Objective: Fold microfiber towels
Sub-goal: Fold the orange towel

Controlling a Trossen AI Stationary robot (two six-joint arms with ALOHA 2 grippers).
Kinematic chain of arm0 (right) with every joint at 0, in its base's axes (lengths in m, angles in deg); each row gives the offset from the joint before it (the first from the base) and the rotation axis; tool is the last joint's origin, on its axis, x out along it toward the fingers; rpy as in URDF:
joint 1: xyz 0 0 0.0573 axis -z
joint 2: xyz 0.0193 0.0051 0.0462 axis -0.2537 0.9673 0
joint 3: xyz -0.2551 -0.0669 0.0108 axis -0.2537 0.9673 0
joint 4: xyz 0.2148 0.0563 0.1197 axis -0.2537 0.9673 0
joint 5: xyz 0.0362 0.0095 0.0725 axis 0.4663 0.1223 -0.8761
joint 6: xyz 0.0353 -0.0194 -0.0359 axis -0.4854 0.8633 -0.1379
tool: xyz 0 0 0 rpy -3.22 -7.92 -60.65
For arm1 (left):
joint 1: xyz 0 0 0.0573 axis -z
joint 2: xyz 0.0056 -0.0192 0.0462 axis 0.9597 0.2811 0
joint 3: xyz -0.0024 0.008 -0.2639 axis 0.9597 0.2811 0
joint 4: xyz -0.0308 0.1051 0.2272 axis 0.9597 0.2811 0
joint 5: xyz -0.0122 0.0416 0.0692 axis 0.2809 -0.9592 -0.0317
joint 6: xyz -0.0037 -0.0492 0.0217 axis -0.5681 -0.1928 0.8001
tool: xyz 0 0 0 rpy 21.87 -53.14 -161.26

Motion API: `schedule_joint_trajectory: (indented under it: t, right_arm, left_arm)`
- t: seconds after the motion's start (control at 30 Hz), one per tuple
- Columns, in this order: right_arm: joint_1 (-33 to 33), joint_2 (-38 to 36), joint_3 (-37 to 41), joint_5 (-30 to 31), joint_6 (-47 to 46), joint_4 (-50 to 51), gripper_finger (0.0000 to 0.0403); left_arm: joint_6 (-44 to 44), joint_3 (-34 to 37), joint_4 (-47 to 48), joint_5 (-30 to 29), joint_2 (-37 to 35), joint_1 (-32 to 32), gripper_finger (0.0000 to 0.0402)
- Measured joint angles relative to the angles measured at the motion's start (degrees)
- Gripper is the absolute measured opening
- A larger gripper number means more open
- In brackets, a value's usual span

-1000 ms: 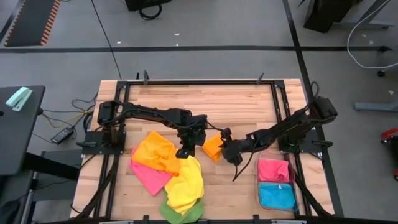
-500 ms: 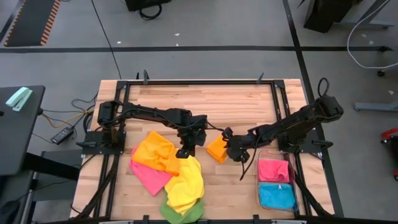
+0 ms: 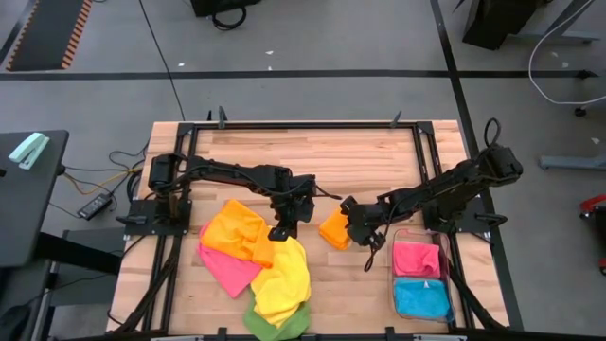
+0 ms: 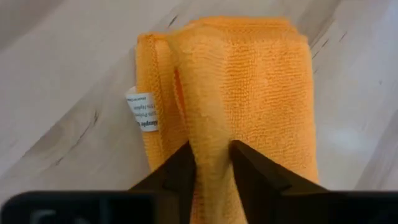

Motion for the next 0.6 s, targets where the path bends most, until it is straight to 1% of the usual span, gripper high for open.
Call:
schedule_joint_trajectory:
  t: [0.1,0.17,0.27,0.33,0.4,0.47,0.53,0.6]
  right_arm:
    - [-0.58,0.00,-2.45,-0.24,-3.01,3.19,0.0146]
    - [-0.79,0.00,-4.64,-0.31,-4.85,7.16,0.0161]
    - [-0.74,0.00,-7.72,-2.01,-6.37,12.29,0.0173]
    - [-0.19,-0.59,-8.31,-5.15,-7.63,12.21,0.0175]
    - [0.87,-0.91,-7.73,-10.54,-9.14,8.58,0.0173]
    - [2.18,-1.27,-5.31,-15.31,-10.58,3.34,0.0168]
    - [3.04,-1.12,-1.92,-17.50,-12.18,-3.85,0.0161]
    - [3.21,-1.11,1.55,-17.82,-13.72,-11.58,0.0156]
  left_arm:
    - [-0.04,0.00,0.06,0.00,0.00,0.00,0.0013]
    - [-0.63,0.00,0.25,0.00,0.00,0.00,0.0011]
    - [-1.25,0.00,0.45,0.00,0.00,0.00,0.0013]
    - [-1.13,0.00,0.79,0.00,0.00,0.00,0.0018]
    - [0.34,0.00,1.01,0.00,0.00,0.00,0.0022]
    - [2.15,0.01,1.01,0.00,0.00,0.00,0.0021]
    - [3.35,0.88,-1.22,0.00,0.00,0.00,0.0012]
    - [3.46,3.14,-5.53,0.02,0.00,0.00,0.0007]
